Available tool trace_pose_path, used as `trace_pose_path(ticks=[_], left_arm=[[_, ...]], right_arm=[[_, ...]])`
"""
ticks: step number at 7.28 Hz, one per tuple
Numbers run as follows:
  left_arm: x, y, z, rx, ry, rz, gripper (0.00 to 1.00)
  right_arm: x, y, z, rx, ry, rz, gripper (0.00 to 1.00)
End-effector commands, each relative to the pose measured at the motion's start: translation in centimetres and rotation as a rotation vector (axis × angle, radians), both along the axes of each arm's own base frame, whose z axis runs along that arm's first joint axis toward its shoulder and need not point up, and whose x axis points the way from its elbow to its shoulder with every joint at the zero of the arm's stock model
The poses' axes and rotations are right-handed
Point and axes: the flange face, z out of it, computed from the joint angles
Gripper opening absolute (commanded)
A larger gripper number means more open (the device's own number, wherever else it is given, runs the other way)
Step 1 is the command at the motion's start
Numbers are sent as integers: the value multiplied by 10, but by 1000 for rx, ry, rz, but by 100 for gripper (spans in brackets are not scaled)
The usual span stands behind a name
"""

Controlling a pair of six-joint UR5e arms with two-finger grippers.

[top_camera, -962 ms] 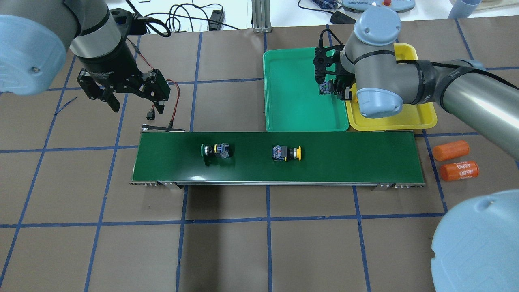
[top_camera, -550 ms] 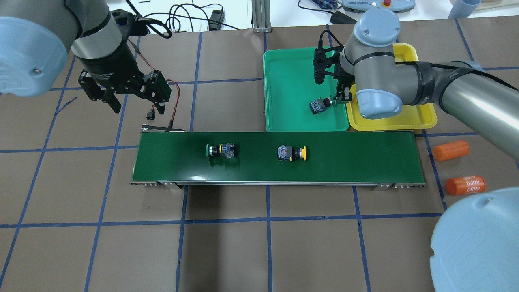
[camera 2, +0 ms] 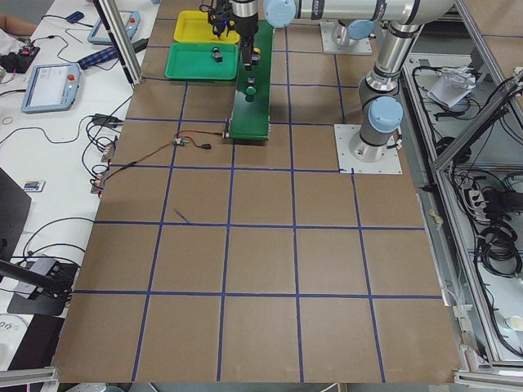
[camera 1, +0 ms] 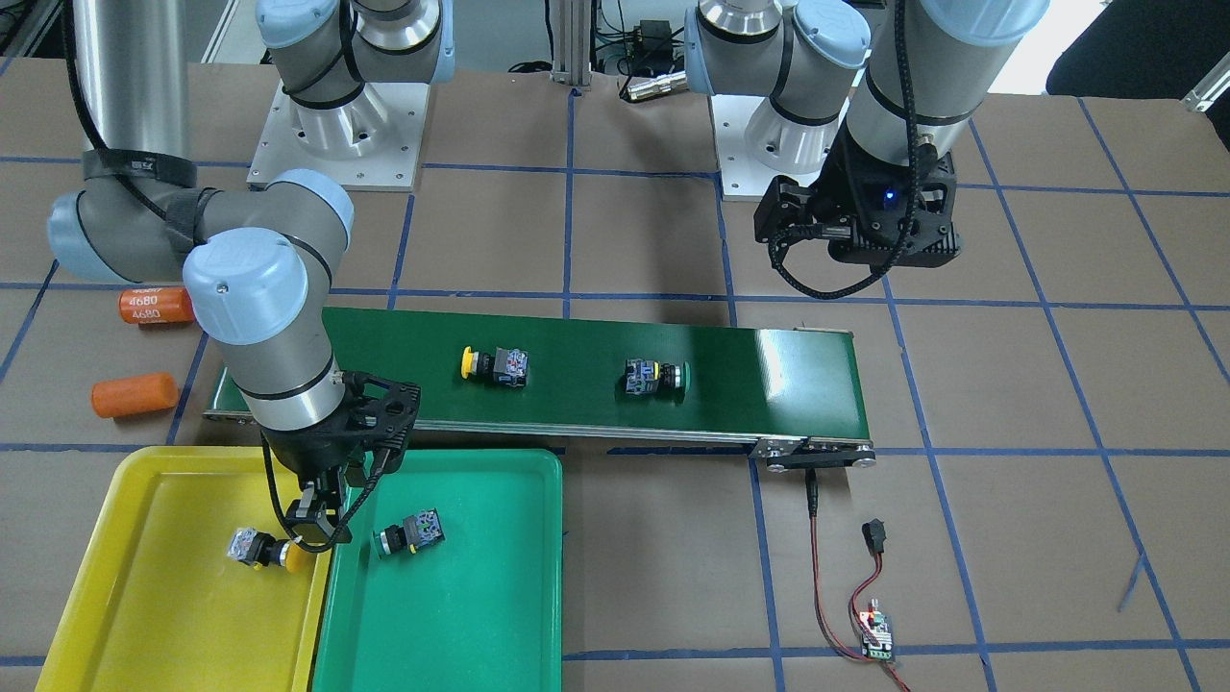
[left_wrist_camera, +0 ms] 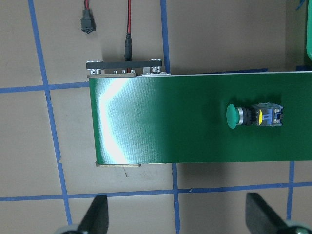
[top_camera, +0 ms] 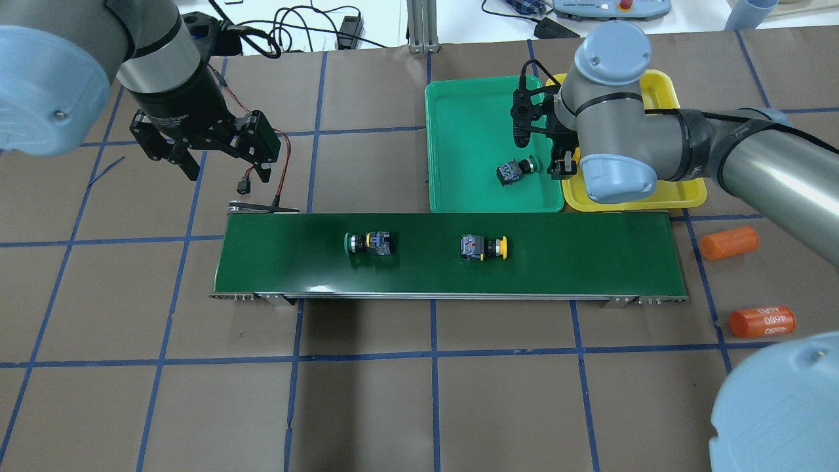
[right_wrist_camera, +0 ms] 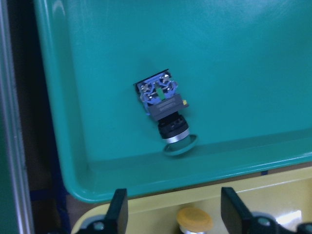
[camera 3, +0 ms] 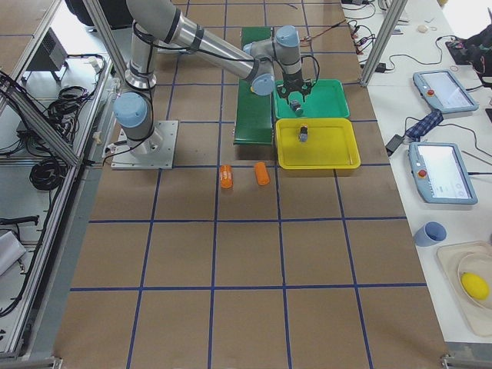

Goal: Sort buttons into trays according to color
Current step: 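Carry the green button into the green tray and open the right gripper, then grasp the yellow button on the belt with the right gripper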

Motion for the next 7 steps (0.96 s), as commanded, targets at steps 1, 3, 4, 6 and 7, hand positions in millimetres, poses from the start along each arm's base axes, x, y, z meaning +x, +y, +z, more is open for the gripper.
trace_pose_path(ticks=[1, 3, 4, 6, 7], left_arm=[[-2, 6, 4, -8, 4, 2, 100], [-1, -1, 6, -14, 4, 7, 100], [-1, 5, 12, -25, 4, 7, 100], [-1, 5, 12, -25, 6, 7, 100], [-1, 6, 15, -29, 4, 5, 100]], right_arm=[[-5, 54, 3, 26, 32, -3, 72], [-6, 93, 2, 67, 34, 0, 72], [-6, 109, -5, 142, 35, 4, 72], [-7, 120, -8, 239, 41, 24, 72], [-5, 120, -13, 250, 35, 28, 72]])
